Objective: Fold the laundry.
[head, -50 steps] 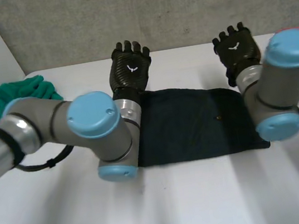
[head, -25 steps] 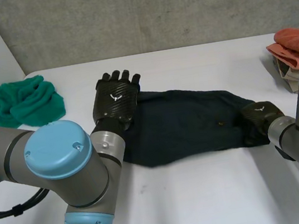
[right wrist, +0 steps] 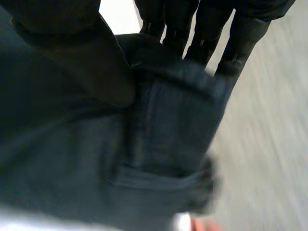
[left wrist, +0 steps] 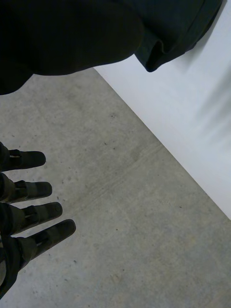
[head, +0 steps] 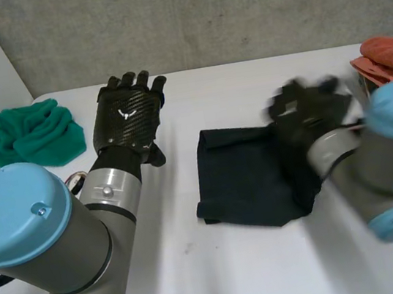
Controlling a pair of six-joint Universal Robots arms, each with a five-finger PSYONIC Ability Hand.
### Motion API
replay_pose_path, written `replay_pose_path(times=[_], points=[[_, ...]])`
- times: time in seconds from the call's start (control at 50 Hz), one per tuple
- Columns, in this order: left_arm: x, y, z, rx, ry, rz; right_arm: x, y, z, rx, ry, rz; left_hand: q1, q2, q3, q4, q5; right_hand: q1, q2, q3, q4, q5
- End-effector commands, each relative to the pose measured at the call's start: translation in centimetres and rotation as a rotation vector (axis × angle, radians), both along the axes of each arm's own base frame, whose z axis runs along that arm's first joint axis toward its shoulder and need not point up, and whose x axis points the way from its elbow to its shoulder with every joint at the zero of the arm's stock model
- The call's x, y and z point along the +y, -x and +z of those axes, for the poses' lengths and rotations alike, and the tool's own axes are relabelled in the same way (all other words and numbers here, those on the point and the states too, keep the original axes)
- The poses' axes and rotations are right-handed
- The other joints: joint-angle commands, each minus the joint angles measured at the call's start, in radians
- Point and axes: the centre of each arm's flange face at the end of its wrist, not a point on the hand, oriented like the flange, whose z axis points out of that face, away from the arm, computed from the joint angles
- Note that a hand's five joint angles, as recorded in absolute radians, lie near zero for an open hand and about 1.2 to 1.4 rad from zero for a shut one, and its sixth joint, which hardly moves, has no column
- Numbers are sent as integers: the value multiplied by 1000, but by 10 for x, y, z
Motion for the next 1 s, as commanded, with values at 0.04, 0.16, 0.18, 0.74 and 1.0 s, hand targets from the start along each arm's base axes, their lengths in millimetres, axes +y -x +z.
replay_pose_path(times=[0.04, 0.16, 0.18, 0.74, 1.0], points=[[-7, -5, 0, 6, 0, 23, 78, -73, -57, 114, -43, 527, -12, -35, -37, -29, -49, 553, 224, 207, 200, 219], [-18, -1, 17, 58, 61, 33, 82, -70, -41, 97, -37, 530, -12, -35, -37, -29, -49, -669, -998, -1015, -1021, -1002], [-21, 1, 20, 69, 74, 33, 80, -68, -25, 53, -30, 514, -12, -35, -37, -29, -49, -669, -998, -1015, -1021, -1002], [-47, 120, -80, -77, -190, -325, -43, 21, -3, -603, -708, -209, 12, -11, -12, -5, -25, -669, -998, -1015, -1021, -1002], [-48, 81, -114, -326, -403, -104, -46, 7, -57, -500, -839, -214, 15, -8, -9, -2, -22, -669, -998, -1015, -1021, -1002]])
